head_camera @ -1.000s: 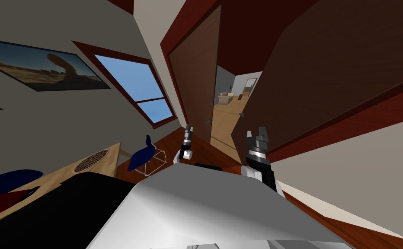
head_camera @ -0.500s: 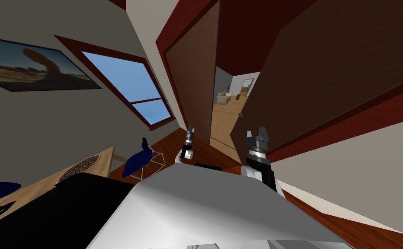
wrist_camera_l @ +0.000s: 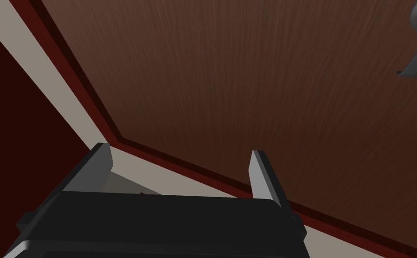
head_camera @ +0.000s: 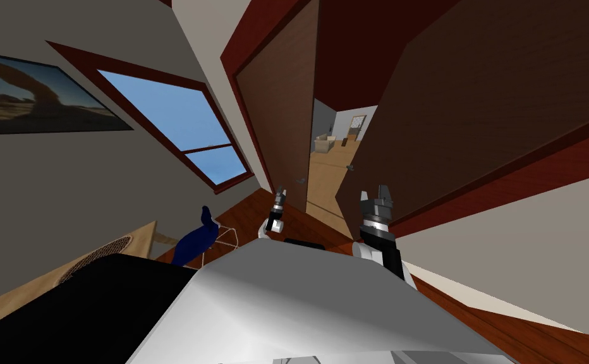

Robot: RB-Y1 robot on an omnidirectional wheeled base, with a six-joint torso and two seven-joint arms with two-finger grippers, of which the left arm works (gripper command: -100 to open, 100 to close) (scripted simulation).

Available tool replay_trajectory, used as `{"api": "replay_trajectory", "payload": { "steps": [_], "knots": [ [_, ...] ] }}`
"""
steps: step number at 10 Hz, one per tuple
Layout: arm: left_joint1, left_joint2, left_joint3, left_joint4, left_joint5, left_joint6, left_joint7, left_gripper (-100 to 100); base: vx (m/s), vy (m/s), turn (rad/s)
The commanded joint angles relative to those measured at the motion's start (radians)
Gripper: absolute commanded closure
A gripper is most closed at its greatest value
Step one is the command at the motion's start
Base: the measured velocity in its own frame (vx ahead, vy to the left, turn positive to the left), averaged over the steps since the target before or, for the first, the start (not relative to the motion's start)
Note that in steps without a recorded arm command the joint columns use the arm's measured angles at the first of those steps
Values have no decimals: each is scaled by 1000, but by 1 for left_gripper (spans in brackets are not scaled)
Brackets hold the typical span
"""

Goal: Push the door open

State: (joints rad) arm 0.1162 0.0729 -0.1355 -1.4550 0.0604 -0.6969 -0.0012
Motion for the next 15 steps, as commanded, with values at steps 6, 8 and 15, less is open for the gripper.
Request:
{"api": "replay_trajectory", "payload": {
  "steps": [6,8,15],
  "knots": [
    [-61,6,-11,171,0,-27,14,-100,49,34,-60],
    [-77,7,-14,213,0,-33,17,-100,53,33,-55],
    [-156,10,-30,408,0,-61,34,-100,51,37,-73]
  ]
}}
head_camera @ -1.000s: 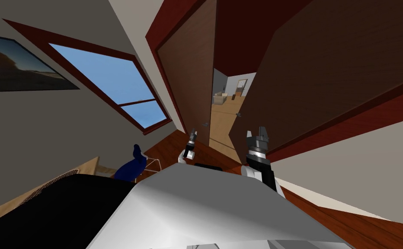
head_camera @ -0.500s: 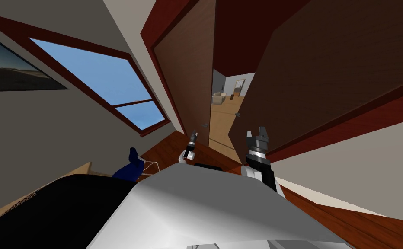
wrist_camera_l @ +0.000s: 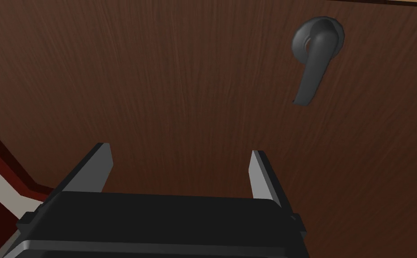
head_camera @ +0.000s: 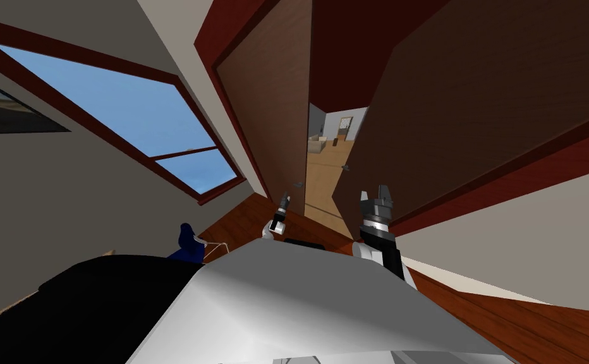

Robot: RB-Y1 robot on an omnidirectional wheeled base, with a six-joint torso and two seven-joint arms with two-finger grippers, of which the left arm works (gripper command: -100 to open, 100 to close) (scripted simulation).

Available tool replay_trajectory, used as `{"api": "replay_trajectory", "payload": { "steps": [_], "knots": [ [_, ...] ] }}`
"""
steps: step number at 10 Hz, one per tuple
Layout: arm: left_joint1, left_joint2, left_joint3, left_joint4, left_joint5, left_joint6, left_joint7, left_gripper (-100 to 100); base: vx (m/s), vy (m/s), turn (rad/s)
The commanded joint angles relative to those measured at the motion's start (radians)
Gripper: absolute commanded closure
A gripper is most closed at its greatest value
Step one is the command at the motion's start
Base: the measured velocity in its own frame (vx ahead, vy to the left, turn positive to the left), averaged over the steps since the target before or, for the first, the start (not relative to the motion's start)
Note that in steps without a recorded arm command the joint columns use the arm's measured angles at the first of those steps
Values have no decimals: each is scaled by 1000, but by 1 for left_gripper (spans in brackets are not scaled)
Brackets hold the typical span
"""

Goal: Push the door open

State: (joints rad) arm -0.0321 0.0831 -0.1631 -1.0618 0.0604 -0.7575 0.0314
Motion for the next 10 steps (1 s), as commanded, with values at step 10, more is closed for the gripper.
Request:
{"api": "replay_trajectory", "payload": {
  "steps": [10],
  "knots": [
    [-90,-4,-19,243,-1,-29,20,-100,53,40,-54]
  ]
}}
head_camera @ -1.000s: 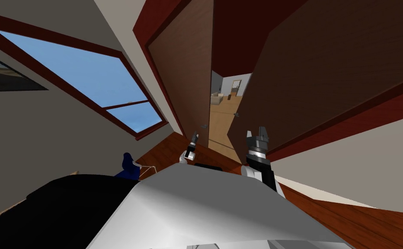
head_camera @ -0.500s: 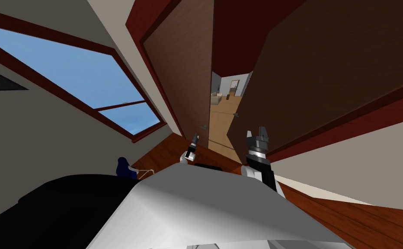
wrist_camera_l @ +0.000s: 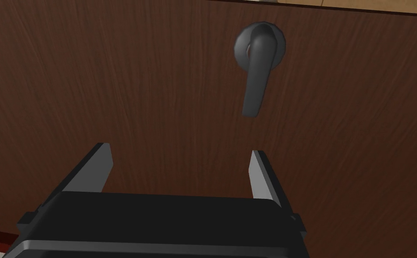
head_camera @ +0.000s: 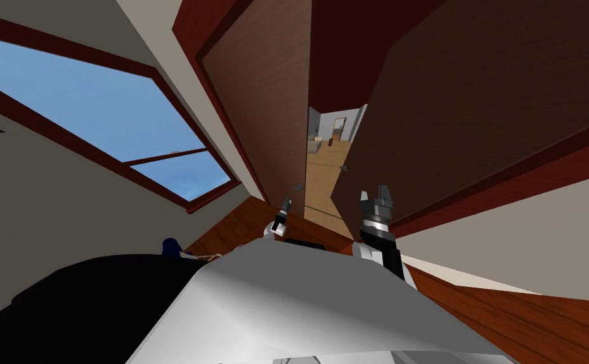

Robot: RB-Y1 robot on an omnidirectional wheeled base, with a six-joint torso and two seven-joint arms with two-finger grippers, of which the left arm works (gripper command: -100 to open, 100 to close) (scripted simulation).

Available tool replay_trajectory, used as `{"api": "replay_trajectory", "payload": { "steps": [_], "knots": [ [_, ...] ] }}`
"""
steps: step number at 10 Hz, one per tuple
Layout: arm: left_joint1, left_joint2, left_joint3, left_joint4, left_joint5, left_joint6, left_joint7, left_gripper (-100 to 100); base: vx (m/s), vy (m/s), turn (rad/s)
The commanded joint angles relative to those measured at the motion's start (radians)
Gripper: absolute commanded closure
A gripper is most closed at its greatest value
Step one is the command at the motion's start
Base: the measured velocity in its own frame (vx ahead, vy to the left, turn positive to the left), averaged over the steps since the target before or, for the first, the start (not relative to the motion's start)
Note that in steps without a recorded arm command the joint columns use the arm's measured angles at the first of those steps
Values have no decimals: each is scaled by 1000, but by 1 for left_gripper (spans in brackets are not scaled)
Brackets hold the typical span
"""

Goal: Push the door open

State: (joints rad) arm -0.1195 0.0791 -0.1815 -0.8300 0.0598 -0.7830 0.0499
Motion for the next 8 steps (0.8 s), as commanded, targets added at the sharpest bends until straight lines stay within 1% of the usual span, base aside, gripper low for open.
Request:
{"api": "replay_trajectory", "payload": {
  "steps": [1,2,3,5,6,7,8],
  "knots": [
    [-15,-1,-3,43,0,-8,4,-100,34,34,-46],
    [-27,-2,-5,68,0,-12,6,-100,56,37,-62],
    [-37,-3,-7,103,0,-16,8,-100,58,43,-93],
    [-56,-5,-11,152,0,-23,13,-100,62,61,-62],
    [-73,-7,-14,196,0,-29,16,-100,84,51,-100],
    [-86,-9,-17,231,0,-33,19,-100,88,68,-100],
    [-93,-11,-18,248,0,-36,20,-100,62,60,-47]
  ]
}}
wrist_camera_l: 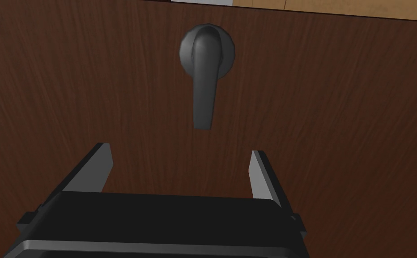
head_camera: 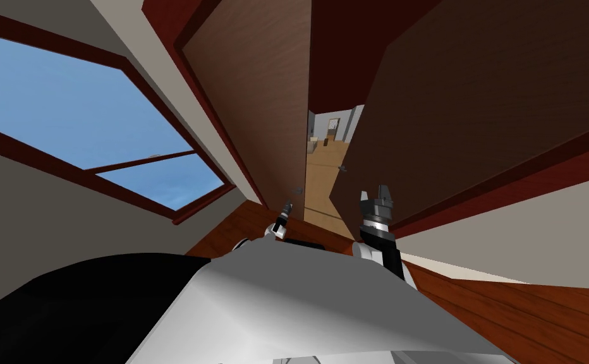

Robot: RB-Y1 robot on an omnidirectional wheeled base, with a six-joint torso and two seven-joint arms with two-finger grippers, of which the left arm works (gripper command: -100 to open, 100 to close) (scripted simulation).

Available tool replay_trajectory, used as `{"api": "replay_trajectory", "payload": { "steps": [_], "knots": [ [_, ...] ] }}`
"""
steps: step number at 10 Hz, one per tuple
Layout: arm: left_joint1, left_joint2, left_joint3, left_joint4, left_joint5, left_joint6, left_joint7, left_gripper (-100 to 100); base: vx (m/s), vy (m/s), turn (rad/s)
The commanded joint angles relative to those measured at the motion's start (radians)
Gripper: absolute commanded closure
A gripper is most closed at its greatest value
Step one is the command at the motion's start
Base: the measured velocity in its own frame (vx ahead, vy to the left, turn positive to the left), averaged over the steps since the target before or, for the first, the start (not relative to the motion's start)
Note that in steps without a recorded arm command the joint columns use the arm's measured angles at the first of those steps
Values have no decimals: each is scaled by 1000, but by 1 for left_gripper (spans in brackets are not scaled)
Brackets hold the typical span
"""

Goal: Push the door open

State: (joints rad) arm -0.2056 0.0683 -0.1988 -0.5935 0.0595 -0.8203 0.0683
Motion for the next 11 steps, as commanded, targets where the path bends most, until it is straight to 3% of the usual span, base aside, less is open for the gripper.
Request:
{"api": "replay_trajectory", "payload": {
  "steps": [1,6,11],
  "knots": [
    [-13,-1,-2,28,0,0,3,-100,43,45,-34],
    [-11,2,9,35,3,-10,-4,-100,141,-21,-25],
    [-9,-10,20,43,7,-16,-11,-100,201,-35,-29]
  ]
}}
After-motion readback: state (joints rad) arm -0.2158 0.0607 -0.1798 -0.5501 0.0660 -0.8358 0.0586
